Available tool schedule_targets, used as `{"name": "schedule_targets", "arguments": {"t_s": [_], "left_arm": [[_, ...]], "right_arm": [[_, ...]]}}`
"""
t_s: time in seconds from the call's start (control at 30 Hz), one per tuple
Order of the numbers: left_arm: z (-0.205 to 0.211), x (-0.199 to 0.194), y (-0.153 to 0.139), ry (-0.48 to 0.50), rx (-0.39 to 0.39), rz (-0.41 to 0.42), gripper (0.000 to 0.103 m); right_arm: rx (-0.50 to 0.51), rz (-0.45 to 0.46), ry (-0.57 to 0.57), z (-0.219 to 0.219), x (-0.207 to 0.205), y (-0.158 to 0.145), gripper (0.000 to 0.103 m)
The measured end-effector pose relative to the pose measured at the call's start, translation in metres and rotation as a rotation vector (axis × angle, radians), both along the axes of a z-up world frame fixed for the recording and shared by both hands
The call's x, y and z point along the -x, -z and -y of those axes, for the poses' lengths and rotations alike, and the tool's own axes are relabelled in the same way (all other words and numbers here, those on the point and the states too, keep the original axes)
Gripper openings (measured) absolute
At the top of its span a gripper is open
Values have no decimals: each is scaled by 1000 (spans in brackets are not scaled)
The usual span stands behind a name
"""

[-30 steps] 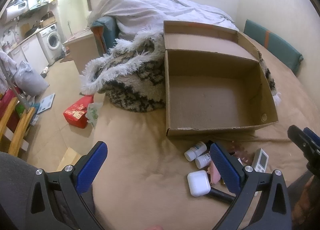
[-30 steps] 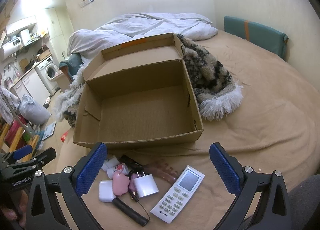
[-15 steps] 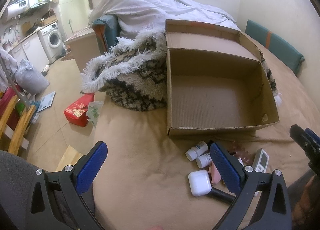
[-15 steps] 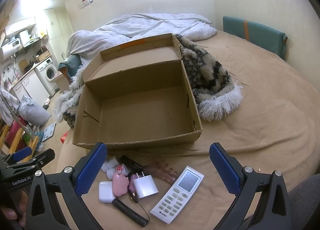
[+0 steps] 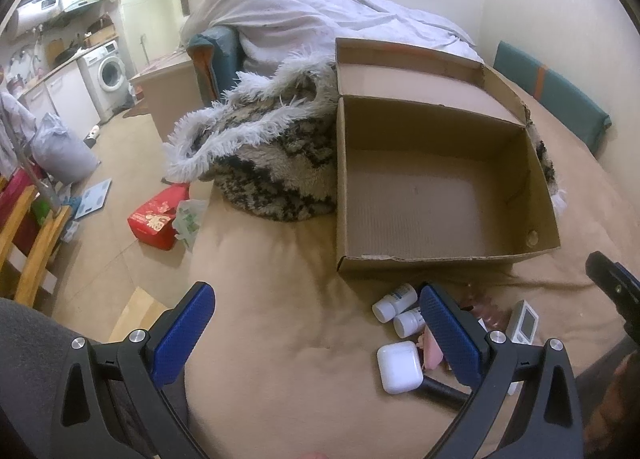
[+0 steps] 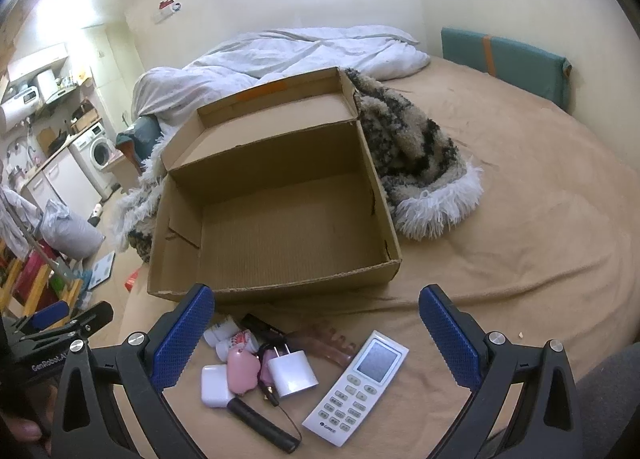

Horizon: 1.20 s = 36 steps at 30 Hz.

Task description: Organize rigid objects

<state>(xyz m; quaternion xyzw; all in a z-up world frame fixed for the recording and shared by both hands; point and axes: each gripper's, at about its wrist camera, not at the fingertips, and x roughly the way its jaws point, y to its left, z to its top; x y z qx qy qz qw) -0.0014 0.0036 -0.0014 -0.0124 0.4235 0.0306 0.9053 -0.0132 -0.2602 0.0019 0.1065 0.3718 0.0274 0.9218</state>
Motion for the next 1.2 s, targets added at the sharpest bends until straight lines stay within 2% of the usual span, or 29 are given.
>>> {"name": "schedule_targets", "arguments": {"t_s": [1.03,1.2], "left_arm": [[3,-2,-1,16,27,-12,102],[2,-12,12,15,43,-79,102]], "right_arm": [[-2,-2,-6,-2,1,1,103],[1,-10,-3,-1,-1,2,103]]}}
